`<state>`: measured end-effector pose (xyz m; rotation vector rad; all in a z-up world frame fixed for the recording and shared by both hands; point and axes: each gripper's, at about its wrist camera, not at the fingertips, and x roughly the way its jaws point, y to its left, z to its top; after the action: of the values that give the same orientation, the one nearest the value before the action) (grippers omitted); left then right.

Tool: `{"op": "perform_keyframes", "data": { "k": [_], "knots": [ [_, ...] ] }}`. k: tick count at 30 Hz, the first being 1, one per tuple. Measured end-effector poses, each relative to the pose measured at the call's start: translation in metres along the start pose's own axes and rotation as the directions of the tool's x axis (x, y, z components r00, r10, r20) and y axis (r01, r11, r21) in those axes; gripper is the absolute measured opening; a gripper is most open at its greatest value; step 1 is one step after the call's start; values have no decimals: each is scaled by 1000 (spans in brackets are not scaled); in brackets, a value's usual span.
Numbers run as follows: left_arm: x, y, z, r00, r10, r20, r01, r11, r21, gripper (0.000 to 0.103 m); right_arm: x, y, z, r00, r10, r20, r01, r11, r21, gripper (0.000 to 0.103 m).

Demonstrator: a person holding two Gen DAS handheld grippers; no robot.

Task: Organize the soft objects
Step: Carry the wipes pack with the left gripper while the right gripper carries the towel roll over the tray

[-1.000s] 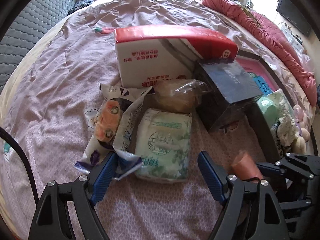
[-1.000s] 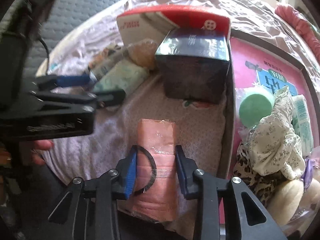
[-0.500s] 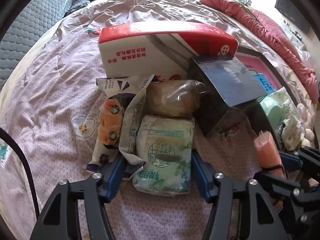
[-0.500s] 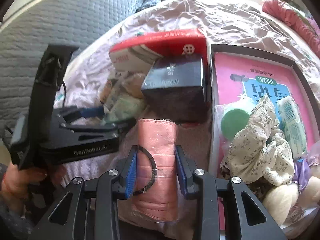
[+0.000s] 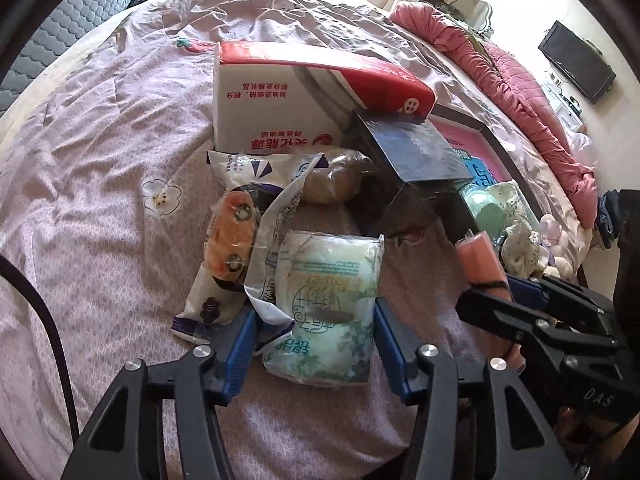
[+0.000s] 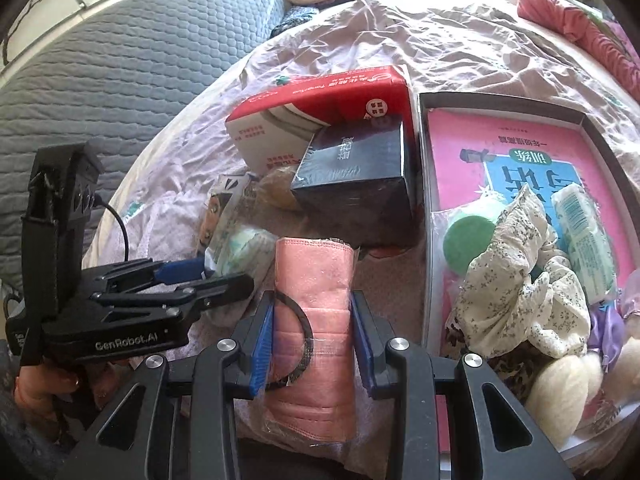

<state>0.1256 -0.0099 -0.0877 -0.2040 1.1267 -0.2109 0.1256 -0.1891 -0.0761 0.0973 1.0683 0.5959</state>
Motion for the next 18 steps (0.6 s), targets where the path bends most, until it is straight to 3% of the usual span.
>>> {"op": "perform_keyframes", "data": {
  "k": [9, 14, 18],
  "knots": [
    [-9, -5, -9, 1000, 9, -8, -9, 1000, 15, 64, -1, -1, -1, 1000, 12, 6, -12, 1000, 12, 37],
    [-17, -13, -11, 998, -64, 6, 64, 998, 30, 66, -4, -2, 0, 1000, 21, 16, -21, 1000, 20, 37],
    [-14, -21, -10, 998, -59, 6, 59, 997, 60, 68, -7, -4, 1, 999, 26, 26, -26, 999, 25, 37]
  ]
}}
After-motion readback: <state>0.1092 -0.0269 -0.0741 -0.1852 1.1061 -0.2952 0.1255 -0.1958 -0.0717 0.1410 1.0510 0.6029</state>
